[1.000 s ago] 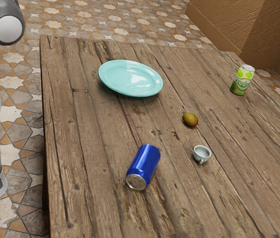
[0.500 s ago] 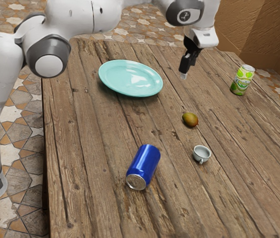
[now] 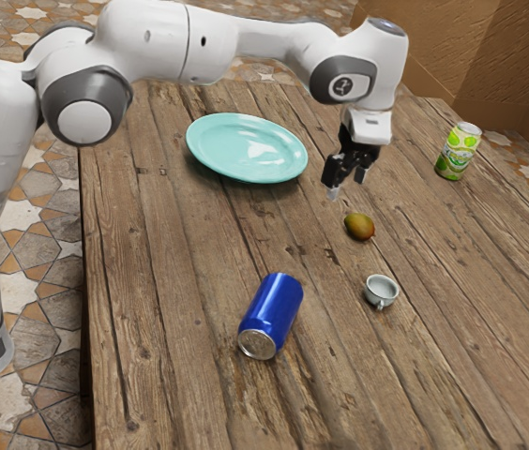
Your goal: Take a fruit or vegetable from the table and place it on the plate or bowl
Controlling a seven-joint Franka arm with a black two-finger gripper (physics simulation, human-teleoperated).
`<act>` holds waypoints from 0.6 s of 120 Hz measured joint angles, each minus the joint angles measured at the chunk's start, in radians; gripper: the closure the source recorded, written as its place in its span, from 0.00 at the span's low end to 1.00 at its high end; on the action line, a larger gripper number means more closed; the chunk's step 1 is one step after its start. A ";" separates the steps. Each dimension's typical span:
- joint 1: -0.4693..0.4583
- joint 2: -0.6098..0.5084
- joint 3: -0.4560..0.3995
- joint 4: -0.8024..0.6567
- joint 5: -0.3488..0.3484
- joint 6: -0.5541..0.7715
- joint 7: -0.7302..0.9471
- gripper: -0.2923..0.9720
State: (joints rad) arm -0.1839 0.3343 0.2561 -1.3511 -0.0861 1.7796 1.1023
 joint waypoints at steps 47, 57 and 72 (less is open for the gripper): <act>0.002 0.093 -0.003 -0.006 0.003 0.052 0.117 0.23; 0.004 0.121 -0.004 0.012 0.001 0.092 0.132 0.23; 0.007 0.145 -0.002 0.036 -0.001 0.141 0.148 0.23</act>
State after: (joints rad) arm -0.1771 0.4796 0.2541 -1.3148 -0.0874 1.9208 1.2503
